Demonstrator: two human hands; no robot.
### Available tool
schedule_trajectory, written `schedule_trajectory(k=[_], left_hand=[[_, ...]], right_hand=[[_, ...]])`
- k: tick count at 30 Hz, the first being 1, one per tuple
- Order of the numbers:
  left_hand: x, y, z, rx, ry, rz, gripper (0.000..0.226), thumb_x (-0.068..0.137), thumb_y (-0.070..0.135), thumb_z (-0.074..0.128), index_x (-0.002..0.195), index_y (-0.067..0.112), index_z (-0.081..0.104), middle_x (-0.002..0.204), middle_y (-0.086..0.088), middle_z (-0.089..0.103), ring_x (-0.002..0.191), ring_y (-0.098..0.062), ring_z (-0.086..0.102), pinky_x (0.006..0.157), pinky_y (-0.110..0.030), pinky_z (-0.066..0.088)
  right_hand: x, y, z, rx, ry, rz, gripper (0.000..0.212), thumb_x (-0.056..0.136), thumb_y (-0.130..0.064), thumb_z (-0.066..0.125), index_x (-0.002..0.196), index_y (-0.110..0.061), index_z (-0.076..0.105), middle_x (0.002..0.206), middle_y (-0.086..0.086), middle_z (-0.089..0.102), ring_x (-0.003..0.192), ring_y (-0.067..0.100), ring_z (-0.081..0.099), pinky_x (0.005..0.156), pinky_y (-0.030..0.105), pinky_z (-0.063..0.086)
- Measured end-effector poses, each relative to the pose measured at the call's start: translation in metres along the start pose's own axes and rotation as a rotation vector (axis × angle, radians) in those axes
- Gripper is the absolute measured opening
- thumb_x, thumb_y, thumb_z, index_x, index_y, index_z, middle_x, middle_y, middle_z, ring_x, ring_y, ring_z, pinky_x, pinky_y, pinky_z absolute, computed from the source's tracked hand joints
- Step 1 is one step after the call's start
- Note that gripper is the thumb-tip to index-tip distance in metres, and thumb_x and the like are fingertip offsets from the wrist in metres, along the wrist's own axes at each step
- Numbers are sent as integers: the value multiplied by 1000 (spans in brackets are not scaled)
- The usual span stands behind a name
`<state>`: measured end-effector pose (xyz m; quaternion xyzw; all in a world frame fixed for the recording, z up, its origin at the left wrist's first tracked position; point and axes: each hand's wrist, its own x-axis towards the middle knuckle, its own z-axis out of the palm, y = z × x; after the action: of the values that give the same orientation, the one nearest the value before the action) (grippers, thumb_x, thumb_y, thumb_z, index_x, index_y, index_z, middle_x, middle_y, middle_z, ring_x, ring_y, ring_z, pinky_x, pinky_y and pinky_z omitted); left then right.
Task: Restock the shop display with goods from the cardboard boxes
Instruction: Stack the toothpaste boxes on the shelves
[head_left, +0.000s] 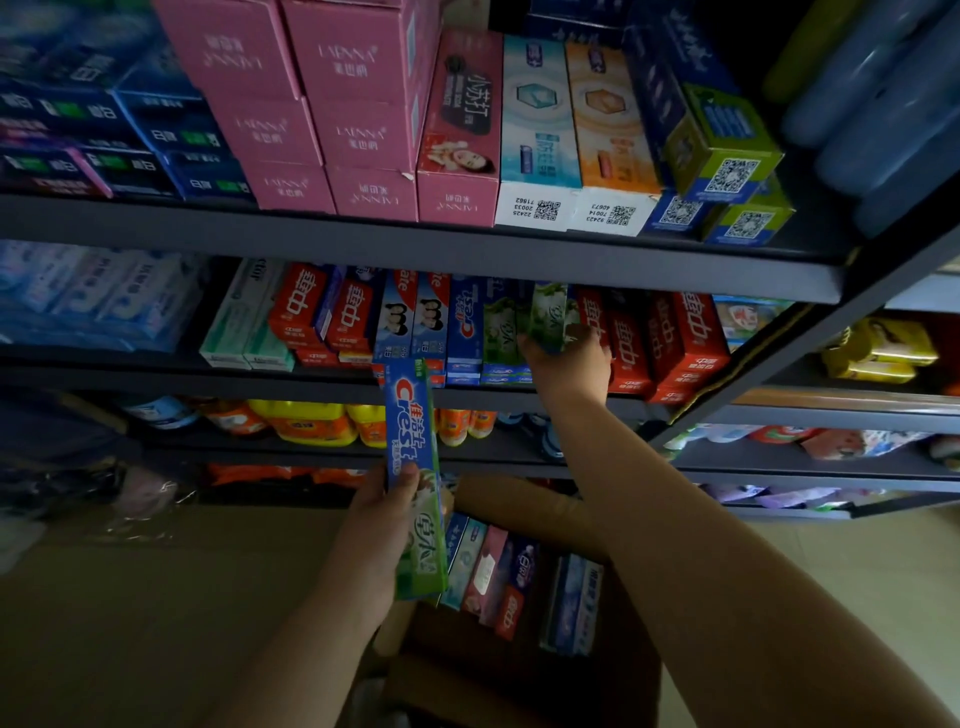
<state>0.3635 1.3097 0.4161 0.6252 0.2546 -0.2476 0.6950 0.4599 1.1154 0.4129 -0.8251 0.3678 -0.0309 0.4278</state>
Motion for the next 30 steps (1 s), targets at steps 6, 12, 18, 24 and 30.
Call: schedule_trajectory(k=[6, 12, 18, 24, 30], left_hand=[[1, -6, -4, -4, 20, -21, 14, 95, 34, 49, 107, 29, 53, 95, -2, 65, 85, -19, 62, 70, -35, 45], [3, -9, -6, -3, 20, -19, 19, 96, 35, 50, 112, 26, 50, 94, -2, 63, 83, -18, 60, 77, -39, 44], [3, -13, -5, 12, 3, 2, 20, 96, 34, 49, 113, 25, 52, 96, -2, 64, 85, -19, 60, 70, -35, 43], [3, -13, -6, 26, 1, 3, 20, 96, 36, 50, 113, 26, 53, 95, -3, 64, 85, -20, 61, 73, -36, 45], [10, -1, 5, 7, -13, 31, 22, 95, 36, 53, 116, 29, 57, 101, -3, 68, 93, -23, 65, 80, -41, 52]], right_hand=[[6, -4, 1, -159, 31, -122, 61, 82, -38, 71, 130, -6, 49, 131, 13, 50, 111, 29, 55, 83, 33, 47], [-2, 4, 3, -141, 36, -172, 52, 84, -36, 68, 125, -6, 56, 126, 14, 51, 105, 28, 56, 83, 31, 50], [-4, 2, 8, -125, 22, -165, 55, 87, -36, 67, 131, -6, 52, 133, 14, 46, 111, 30, 55, 89, 34, 49], [-18, 2, 4, -94, 15, -147, 79, 84, -50, 66, 143, -8, 34, 147, 13, 28, 136, 30, 31, 108, 36, 35], [-106, 32, -11, 32, -291, -115, 34, 95, -45, 51, 115, -18, 50, 95, -13, 58, 85, -1, 57, 71, 19, 40]])
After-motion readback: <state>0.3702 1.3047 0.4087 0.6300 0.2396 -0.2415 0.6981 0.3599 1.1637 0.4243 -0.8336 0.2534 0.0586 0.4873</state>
